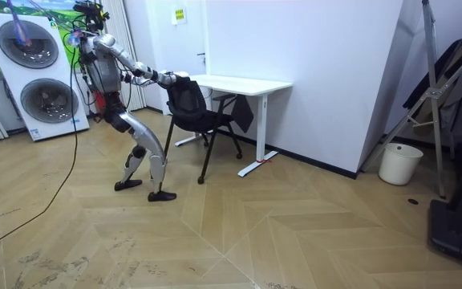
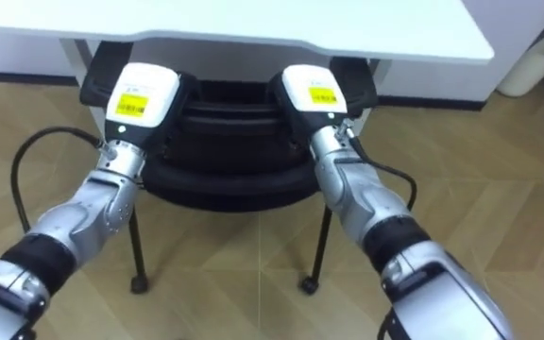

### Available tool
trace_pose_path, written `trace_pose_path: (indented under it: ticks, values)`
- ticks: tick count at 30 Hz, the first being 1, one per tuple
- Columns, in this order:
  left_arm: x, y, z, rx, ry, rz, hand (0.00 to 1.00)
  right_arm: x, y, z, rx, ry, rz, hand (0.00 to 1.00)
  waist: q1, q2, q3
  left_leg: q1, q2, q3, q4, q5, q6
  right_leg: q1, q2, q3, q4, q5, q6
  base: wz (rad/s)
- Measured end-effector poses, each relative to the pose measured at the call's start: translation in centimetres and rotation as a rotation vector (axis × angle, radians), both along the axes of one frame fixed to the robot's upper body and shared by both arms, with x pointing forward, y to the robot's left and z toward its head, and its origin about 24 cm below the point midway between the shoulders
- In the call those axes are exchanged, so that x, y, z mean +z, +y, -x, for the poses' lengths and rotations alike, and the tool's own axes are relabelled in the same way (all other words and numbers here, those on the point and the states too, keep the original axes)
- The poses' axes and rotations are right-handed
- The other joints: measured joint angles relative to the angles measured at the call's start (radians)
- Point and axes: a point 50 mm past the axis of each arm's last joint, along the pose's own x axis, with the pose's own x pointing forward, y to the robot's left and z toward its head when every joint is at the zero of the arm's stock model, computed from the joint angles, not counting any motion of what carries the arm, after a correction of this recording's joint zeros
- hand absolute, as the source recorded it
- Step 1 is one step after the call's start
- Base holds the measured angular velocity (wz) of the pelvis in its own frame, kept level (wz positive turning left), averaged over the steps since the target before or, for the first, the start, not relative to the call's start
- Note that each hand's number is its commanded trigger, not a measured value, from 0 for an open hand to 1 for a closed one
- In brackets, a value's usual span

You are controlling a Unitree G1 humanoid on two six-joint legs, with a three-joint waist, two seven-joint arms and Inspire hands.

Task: Push chair

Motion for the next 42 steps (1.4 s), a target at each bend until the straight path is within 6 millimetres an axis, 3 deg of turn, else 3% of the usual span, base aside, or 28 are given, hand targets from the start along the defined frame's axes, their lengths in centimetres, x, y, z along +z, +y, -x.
trace_pose_path:
  ticks: [5,7,9,11,13,14,16,17,18,19,21,22,23,24,25,26,28,29,31,34,35,36,37,38,39,40,41,42]
  values:
    - [0.3,0.3,0.3,0.014,-0.027,-0.003,1.00,0.3,0.3,-0.1,0.017,-0.011,0.002,1.00,0.001,-0.005,-0.0031,0.024,0.025,0.026,-0.045,0.006,-0.012,-0.002,0.032,0.001,-0.018,-0.006,-0.009,-0.15]
    - [0.1,0.5,0.6,0.019,-0.030,-0.007,1.00,0.2,0.6,0.0,0.025,-0.005,-0.004,1.00,0.001,-0.011,-0.0050,0.051,0.043,0.040,-0.067,0.007,-0.015,0.011,0.046,0.001,-0.020,-0.027,-0.002,-0.10]
    - [-0.1,0.8,1.0,0.025,-0.035,-0.006,1.00,0.0,0.8,0.3,0.035,0.005,-0.011,1.00,0.002,-0.010,-0.0072,0.098,0.068,0.046,-0.078,0.012,-0.036,0.039,0.072,-0.003,-0.017,-0.063,-0.014,-0.08]
    - [-0.3,0.9,1.2,0.027,-0.027,-0.011,1.00,-0.4,0.9,0.6,0.035,0.013,-0.015,1.00,0.002,-0.007,-0.0084,0.065,0.086,0.040,0.052,0.052,-0.015,0.058,0.084,-0.002,0.005,-0.092,-0.025,-0.07]
    - [-1.2,0.6,1.8,0.025,0.003,-0.012,1.00,-1.3,0.6,1.1,0.027,0.053,-0.014,1.00,0.002,-0.003,-0.0098,-0.018,0.092,0.001,0.290,0.201,0.020,0.092,0.091,0.010,0.045,-0.126,-0.031,-0.14]
    - [-1.5,0.4,2.0,0.026,0.009,-0.011,1.00,-1.6,0.5,1.2,0.025,0.062,-0.013,1.00,0.003,-0.001,-0.0105,-0.035,0.094,-0.005,0.337,0.251,0.026,0.105,0.091,0.016,0.050,-0.135,-0.031,-0.24]
    - [-2.5,0.2,2.7,0.025,0.038,-0.013,1.00,-2.6,0.3,1.8,0.020,0.091,-0.012,1.00,0.005,0.003,-0.0104,-0.068,0.081,-0.030,0.429,0.415,0.034,0.150,0.101,0.035,0.050,-0.159,-0.038,-0.24]
    - [-2.7,0.1,2.8,0.025,0.045,-0.010,1.00,-2.8,0.2,2.0,0.020,0.097,-0.011,1.00,0.003,0.004,-0.0105,-0.073,0.072,-0.038,0.440,0.451,0.031,0.160,0.099,0.039,0.050,-0.164,-0.038,-0.12]
    - [-3.2,-0.1,3.2,0.026,0.060,-0.002,1.00,-3.2,0.1,2.3,0.017,0.105,-0.012,1.00,0.000,-0.009,-0.0059,-0.086,0.046,-0.052,0.457,0.485,0.037,0.170,0.093,0.053,0.050,-0.172,-0.038,0.00]
    - [-3.4,-0.3,3.3,0.026,0.064,0.005,1.00,-3.3,-0.1,2.3,0.016,0.106,-0.009,1.00,-0.003,-0.005,-0.0086,-0.101,0.031,-0.057,0.458,0.471,0.043,0.172,0.091,0.058,0.050,-0.175,-0.037,0.16]
    - [-3.8,-1.1,3.5,0.029,0.083,0.022,1.00,-3.6,-0.7,2.5,0.012,0.113,0.006,1.00,-0.009,0.007,-0.0080,-0.188,-0.039,-0.048,0.407,0.346,0.047,0.178,0.088,0.080,0.053,-0.189,-0.015,0.20]
    - [-3.9,-1.0,3.5,0.029,0.086,0.021,1.00,-3.7,-0.6,2.5,0.015,0.115,0.008,1.00,-0.006,0.006,-0.0065,-0.227,-0.067,-0.029,0.323,0.307,0.045,0.177,0.096,0.107,0.054,-0.191,-0.012,0.05]
    - [-3.9,-1.0,3.5,0.028,0.089,0.021,1.00,-3.8,-0.7,2.6,0.013,0.121,0.008,1.00,-0.007,0.006,-0.0054,-0.241,-0.080,-0.024,0.264,0.295,0.042,0.177,0.101,0.121,0.054,-0.191,-0.010,0.05]
    - [-4.0,-0.9,3.6,0.022,0.095,0.020,1.00,-4.0,-0.7,2.8,0.012,0.124,0.007,1.00,-0.013,0.005,-0.0051,-0.255,-0.106,-0.024,0.122,0.291,0.037,0.173,0.106,0.147,0.055,-0.196,-0.001,0.00]
    - [-4.1,-0.9,3.6,0.018,0.098,0.022,1.00,-4.0,-0.7,2.8,0.014,0.123,0.005,1.00,-0.013,0.007,-0.0058,-0.251,-0.112,-0.025,-0.028,0.294,0.031,0.170,0.125,0.190,0.055,-0.202,0.010,-0.08]
    - [-4.0,-1.0,3.6,0.016,0.097,0.022,1.00,-4.0,-0.7,2.9,0.014,0.121,0.004,1.00,-0.014,0.008,-0.0047,-0.252,-0.111,-0.027,-0.072,0.311,0.033,0.168,0.135,0.210,0.055,-0.202,0.015,-0.13]
    - [-3.9,-0.9,3.5,0.017,0.092,0.024,1.00,-3.8,-0.7,2.8,0.015,0.104,0.004,1.00,-0.020,0.006,-0.0119,-0.255,-0.105,0.030,-0.104,0.321,0.041,0.143,0.148,0.269,0.052,-0.216,0.048,-0.17]
    - [-3.8,-0.9,3.5,0.018,0.090,0.026,1.00,-3.7,-0.7,2.8,0.014,0.100,0.005,1.00,-0.020,0.007,-0.0138,-0.256,-0.103,0.046,-0.115,0.323,0.049,0.137,0.144,0.272,0.048,-0.219,0.054,-0.20]
    - [-3.8,-1.2,3.4,0.015,0.089,0.029,1.00,-3.7,-0.9,2.8,0.009,0.094,0.008,1.00,-0.024,0.000,-0.0146,-0.249,-0.106,0.089,-0.156,0.340,0.077,0.130,0.091,0.250,0.030,-0.227,0.072,-0.09]
    - [-3.6,-1.2,3.3,0.014,0.085,0.025,1.00,-3.7,-0.9,2.8,0.004,0.091,0.006,1.00,-0.028,-0.006,-0.0148,-0.250,-0.117,0.100,-0.191,0.342,0.076,0.128,0.038,0.207,-0.004,-0.226,0.082,-0.06]
    - [-3.6,-1.2,3.3,0.014,0.084,0.024,1.00,-3.7,-0.9,2.8,0.004,0.090,0.007,0.95,-0.028,-0.010,-0.0145,-0.250,-0.127,0.093,-0.200,0.343,0.074,0.128,0.025,0.196,-0.016,-0.222,0.088,-0.13]
    - [-3.5,-1.2,3.2,0.012,0.080,0.024,1.00,-3.6,-1.0,2.7,0.003,0.086,0.008,0.38,-0.029,-0.016,-0.0129,-0.258,-0.147,0.065,-0.170,0.344,0.067,0.126,-0.007,0.166,-0.032,-0.217,0.096,-0.47]
    - [-3.3,-0.9,3.3,0.016,0.067,0.018,1.00,-3.4,-0.7,2.6,0.010,0.084,0.003,0.00,-0.014,-0.008,-0.0181,-0.266,-0.157,-0.013,-0.020,0.313,0.073,0.109,-0.036,0.135,-0.007,-0.214,0.105,-0.67]
    - [-3.1,-0.7,3.3,0.015,0.058,0.014,1.00,-3.2,-0.5,2.4,0.015,0.083,-0.001,0.00,-0.005,-0.004,-0.0357,-0.263,-0.152,-0.048,0.016,0.258,0.063,0.092,-0.043,0.123,0.024,-0.214,0.127,-0.59]
    - [-2.0,-0.7,2.5,0.006,0.027,-0.001,1.00,-2.3,-0.6,1.9,0.006,0.064,-0.023,0.00,-0.007,-0.011,-0.0306,-0.276,-0.158,-0.042,0.036,0.220,0.125,0.055,-0.075,0.108,0.099,-0.213,0.148,0.06]
    - [-1.5,-1.0,1.8,-0.005,0.038,-0.018,1.00,-2.4,-0.7,1.8,-0.023,0.082,-0.046,0.00,-0.014,-0.036,-0.0248,-0.279,-0.154,-0.018,0.031,0.219,0.127,0.062,-0.097,0.101,0.156,-0.226,0.154,0.51]
    - [-1.5,-1.0,1.7,-0.012,0.050,-0.030,1.00,-2.7,-0.8,1.8,-0.031,0.098,-0.053,0.00,-0.018,-0.045,-0.0272,-0.277,-0.137,0.004,0.018,0.221,0.130,0.082,-0.097,0.089,0.187,-0.235,0.152,0.89]
    - [-1.9,-1.0,1.8,-0.020,0.070,-0.045,1.00,-3.2,-0.8,2.0,-0.036,0.134,-0.063,0.00,-0.026,-0.080,-0.0338,-0.249,-0.109,0.056,-0.028,0.232,0.123,0.141,-0.094,0.069,0.202,-0.252,0.141,0.71]
